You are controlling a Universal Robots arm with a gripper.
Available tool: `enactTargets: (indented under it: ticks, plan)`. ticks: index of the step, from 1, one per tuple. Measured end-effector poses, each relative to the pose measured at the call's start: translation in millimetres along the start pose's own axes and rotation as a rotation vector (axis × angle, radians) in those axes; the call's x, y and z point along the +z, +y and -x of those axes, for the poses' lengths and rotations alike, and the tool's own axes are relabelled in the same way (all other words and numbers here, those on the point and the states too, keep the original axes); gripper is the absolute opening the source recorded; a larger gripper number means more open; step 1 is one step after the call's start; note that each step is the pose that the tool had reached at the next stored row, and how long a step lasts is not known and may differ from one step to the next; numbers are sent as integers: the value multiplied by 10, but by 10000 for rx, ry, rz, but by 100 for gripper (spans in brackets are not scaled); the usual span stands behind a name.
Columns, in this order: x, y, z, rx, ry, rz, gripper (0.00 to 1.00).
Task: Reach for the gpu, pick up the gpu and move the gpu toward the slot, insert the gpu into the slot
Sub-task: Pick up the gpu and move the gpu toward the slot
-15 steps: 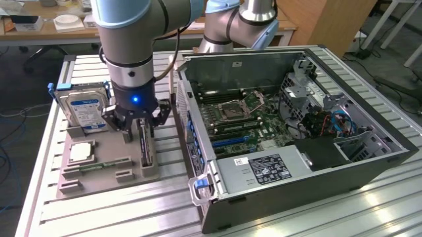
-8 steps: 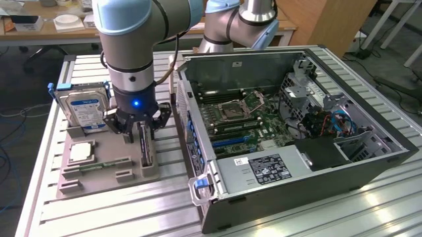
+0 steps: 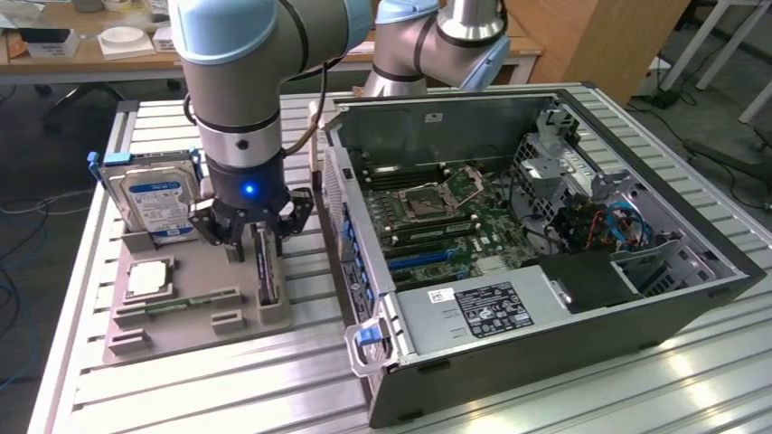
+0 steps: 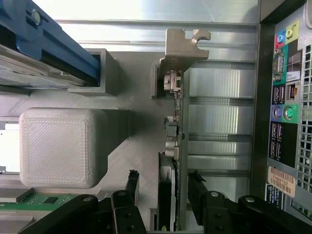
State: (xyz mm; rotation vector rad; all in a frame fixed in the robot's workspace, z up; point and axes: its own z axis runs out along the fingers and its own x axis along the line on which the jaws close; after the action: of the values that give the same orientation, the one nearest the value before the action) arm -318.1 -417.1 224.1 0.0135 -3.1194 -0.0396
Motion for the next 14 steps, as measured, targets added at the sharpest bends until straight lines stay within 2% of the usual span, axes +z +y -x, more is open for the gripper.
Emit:
enactTargets:
  ticks: [5,6,9,10,14]
  plan:
    - [0,0,0,0,-1,0,51]
    - [0,0,0,0,0,0,45]
    - [0,0,0,0,0,0,43]
    - [0,0,0,-1,0,0,36]
    - [0,0,0,0,0,0,36]
